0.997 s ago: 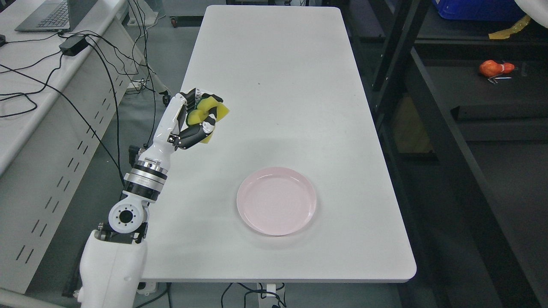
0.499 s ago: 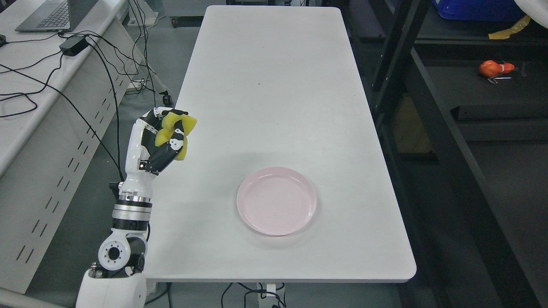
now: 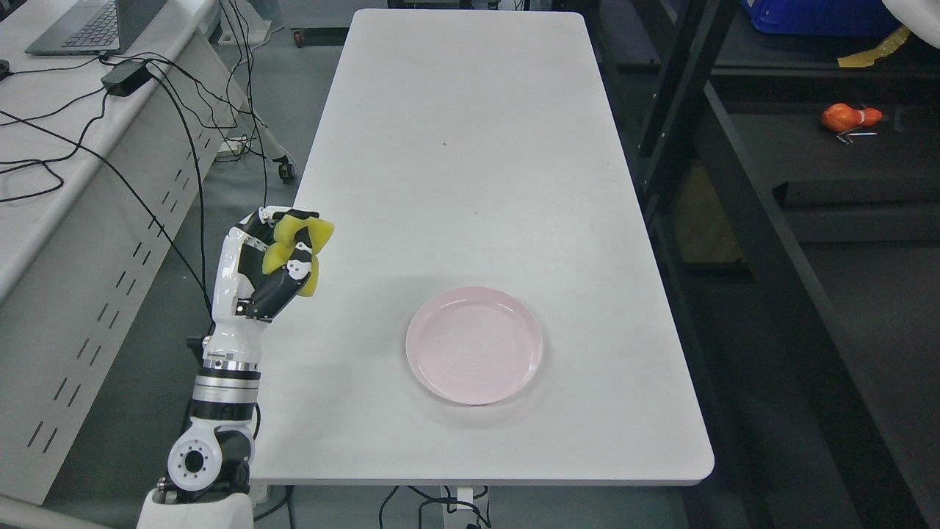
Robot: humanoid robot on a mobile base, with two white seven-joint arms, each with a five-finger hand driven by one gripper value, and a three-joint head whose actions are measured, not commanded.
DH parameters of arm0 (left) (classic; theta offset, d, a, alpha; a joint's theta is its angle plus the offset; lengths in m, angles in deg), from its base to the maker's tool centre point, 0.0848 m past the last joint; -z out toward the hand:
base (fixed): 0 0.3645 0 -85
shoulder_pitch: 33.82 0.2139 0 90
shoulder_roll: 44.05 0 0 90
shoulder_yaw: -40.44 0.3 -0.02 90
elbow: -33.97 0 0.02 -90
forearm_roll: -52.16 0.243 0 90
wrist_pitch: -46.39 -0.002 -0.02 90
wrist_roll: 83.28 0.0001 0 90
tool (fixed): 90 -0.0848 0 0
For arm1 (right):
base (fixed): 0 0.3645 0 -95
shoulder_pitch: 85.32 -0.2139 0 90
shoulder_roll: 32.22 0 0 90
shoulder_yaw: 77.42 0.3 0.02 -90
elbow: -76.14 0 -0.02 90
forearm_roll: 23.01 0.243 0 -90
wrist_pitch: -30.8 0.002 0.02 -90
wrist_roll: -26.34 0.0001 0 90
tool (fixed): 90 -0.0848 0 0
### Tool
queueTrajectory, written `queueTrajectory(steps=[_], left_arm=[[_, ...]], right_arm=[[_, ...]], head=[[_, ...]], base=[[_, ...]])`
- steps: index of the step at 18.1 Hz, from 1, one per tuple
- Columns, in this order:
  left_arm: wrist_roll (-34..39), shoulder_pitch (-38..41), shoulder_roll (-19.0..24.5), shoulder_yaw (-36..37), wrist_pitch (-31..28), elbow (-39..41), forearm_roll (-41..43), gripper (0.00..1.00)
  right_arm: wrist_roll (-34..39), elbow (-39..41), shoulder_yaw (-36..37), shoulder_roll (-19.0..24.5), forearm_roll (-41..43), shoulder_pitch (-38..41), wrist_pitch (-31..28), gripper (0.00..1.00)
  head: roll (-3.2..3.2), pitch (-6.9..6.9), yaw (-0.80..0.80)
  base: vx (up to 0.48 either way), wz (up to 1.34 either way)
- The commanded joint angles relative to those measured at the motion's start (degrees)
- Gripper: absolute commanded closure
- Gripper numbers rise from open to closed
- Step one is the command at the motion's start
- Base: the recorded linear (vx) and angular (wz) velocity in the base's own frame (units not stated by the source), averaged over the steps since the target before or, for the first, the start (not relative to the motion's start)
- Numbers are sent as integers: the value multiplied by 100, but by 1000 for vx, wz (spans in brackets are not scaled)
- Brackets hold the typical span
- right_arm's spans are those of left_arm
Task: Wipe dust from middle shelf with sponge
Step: 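Lift the sponge off the plate with the left hand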
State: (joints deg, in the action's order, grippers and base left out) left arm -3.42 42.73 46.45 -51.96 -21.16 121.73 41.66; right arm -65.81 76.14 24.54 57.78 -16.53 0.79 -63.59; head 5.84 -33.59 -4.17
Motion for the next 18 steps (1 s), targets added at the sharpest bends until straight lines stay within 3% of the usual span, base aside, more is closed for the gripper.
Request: queueTrajectory(steps=[1, 18], left_arm=[[-14, 9, 50, 134, -74, 180, -23, 100], [-14, 53, 50, 161, -74, 189, -23, 100]], right_arm=[[4, 100, 0, -100, 2, 2, 0, 0], [4, 100, 0, -100, 2, 2, 0, 0]], head=[[0, 0, 0], [0, 0, 0]], base=[[0, 0], [0, 0]])
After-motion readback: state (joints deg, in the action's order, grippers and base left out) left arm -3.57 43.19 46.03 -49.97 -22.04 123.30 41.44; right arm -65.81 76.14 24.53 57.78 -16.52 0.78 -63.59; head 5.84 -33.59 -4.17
